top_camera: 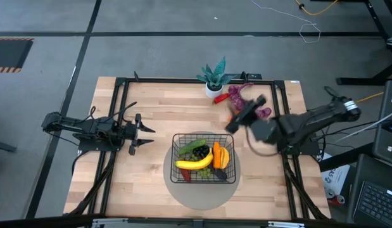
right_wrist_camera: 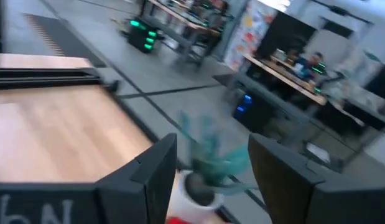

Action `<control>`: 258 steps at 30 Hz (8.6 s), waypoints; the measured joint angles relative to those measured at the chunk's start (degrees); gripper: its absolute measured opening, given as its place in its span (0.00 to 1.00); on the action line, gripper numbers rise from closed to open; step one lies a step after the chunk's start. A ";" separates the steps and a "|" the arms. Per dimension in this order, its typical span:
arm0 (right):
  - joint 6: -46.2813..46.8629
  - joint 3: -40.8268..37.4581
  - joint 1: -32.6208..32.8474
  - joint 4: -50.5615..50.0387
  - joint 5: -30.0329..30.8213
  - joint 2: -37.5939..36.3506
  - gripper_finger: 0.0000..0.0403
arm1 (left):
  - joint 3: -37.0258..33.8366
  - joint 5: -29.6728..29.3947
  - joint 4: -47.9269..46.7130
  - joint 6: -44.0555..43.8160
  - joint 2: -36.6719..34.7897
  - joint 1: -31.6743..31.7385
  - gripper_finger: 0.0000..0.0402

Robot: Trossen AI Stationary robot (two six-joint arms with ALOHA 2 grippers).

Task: Build produce basket
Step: Put the orange tangerines into the black wire basket, then adjust the purple garlic on the table

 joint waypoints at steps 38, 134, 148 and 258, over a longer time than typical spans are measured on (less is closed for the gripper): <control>32.21 -14.84 -33.73 -18.77 -57.08 5.80 0.47 | 0.02 -0.02 0.00 0.00 -0.02 0.00 0.47; 23.60 -9.51 -34.78 -3.95 -65.41 21.23 0.26 | 0.00 0.01 -0.02 0.00 0.01 0.00 0.47; 20.23 -9.50 -34.77 -3.60 -65.43 20.25 0.03 | 0.00 0.00 -0.01 0.00 -0.01 0.01 0.47; 32.57 -5.42 -37.80 -36.27 -37.51 3.75 0.38 | 0.00 0.01 0.00 0.00 -0.01 0.00 0.47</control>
